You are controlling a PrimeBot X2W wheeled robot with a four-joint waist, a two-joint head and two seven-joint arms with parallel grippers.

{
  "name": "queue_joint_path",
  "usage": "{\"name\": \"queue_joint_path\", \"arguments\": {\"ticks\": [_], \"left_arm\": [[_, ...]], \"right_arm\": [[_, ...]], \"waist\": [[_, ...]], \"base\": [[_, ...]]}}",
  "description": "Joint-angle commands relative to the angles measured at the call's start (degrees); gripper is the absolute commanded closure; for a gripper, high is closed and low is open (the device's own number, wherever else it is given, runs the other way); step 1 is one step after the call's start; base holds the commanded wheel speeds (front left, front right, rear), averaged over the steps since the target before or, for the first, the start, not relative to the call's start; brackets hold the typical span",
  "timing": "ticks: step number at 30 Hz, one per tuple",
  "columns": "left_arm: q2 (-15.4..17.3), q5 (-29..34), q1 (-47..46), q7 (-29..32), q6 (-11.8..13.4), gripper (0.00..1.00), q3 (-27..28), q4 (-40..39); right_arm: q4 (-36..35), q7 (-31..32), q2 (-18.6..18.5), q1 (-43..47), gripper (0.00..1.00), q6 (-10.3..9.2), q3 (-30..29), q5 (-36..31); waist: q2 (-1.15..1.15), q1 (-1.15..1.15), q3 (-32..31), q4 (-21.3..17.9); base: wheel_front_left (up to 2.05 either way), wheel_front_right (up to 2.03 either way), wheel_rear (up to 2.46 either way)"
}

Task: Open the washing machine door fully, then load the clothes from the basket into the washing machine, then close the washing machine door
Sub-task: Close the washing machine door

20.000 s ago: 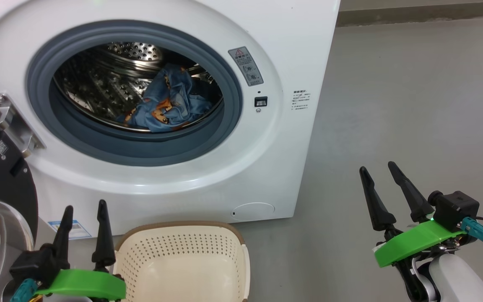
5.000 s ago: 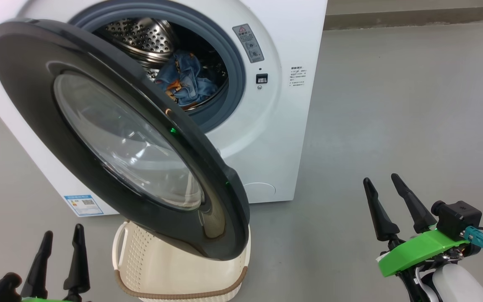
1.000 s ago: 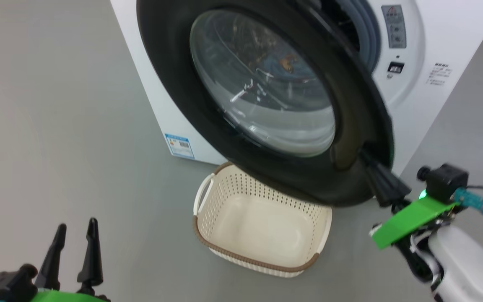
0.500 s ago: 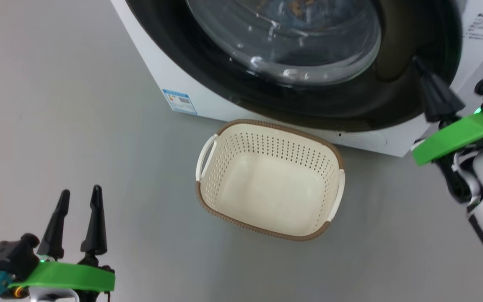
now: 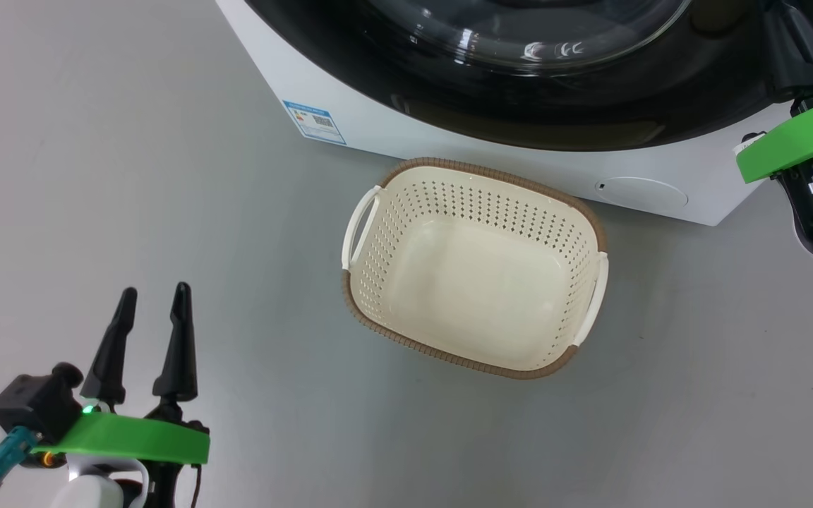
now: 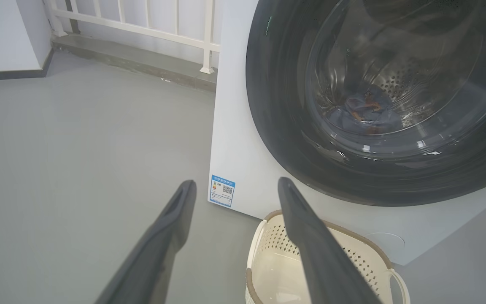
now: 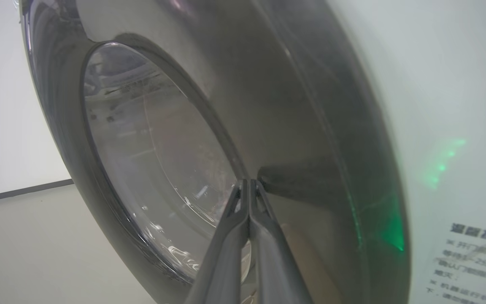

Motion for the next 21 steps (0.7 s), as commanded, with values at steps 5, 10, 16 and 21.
{"name": "queue_joint_path", "arguments": {"ticks": [5, 10, 16, 21], "left_arm": [[1.9, 0.1, -1.6, -0.8, -0.4, 0.0, 1.9, -0.2], [1.8, 0.0, -1.6, -0.9, -0.5, 0.0, 1.9, 0.3], [2.1, 0.1, -1.5, -1.0, -0.5, 0.0, 1.9, 1.0], [2.3, 0.1, -0.6, -1.0, -0.5, 0.0, 1.8, 1.4]], "right_arm": [[0.3, -0.3, -0.6, -1.3, 1.0, -0.76, -1.7, -0.8], [0.2, -0.3, 0.4, 0.6, 1.0, -0.76, -1.3, -1.0], [-0.8, -0.3, 1.7, 3.8, 0.56, -0.76, 0.2, -0.7], [-3.2, -0.3, 2.4, 7.6, 0.0, -0.76, 0.8, -0.1]], "waist": [[0.0, 0.0, -0.6, -0.3], [0.0, 0.0, -1.7, -1.4], [0.0, 0.0, -4.5, -3.1], [0.0, 0.0, -7.8, -5.0]], "base": [[0.0, 0.0, 0.0], [0.0, 0.0, 0.0], [0.0, 0.0, 0.0], [0.0, 0.0, 0.0]]}}
